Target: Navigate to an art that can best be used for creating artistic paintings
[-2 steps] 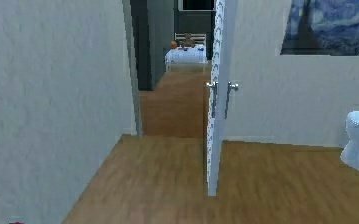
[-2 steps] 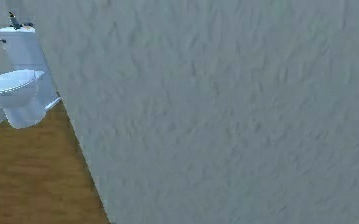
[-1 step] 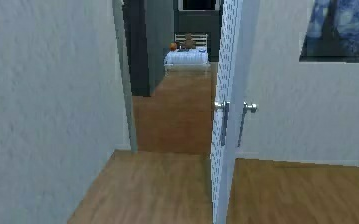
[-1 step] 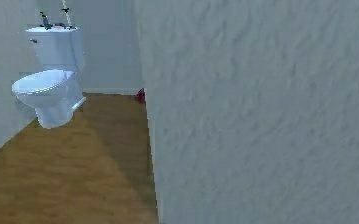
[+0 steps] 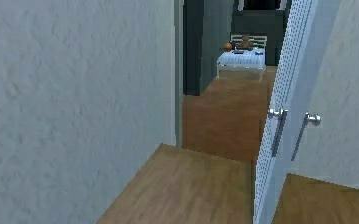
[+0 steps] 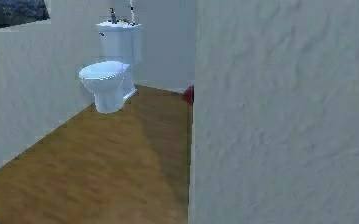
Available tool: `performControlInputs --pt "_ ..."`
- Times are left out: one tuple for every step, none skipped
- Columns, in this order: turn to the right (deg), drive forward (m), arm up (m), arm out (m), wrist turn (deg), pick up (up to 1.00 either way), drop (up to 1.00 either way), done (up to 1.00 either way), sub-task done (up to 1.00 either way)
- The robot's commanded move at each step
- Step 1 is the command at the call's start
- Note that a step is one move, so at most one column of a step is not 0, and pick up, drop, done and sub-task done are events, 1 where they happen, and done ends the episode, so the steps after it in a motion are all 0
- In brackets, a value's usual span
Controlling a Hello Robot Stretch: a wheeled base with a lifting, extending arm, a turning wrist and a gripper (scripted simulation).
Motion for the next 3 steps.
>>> performControlInputs --pt "0.0 0.80 0.00 0.00 0.0 0.00 0.00 0.00 0.00" --pt "18.0 0.00 0.00 0.00 0.0 0.00 0.00 0.00 0.00" --pt "0.0 1.00 0.00 0.00 0.0 0.00 0.00 0.00 0.00"
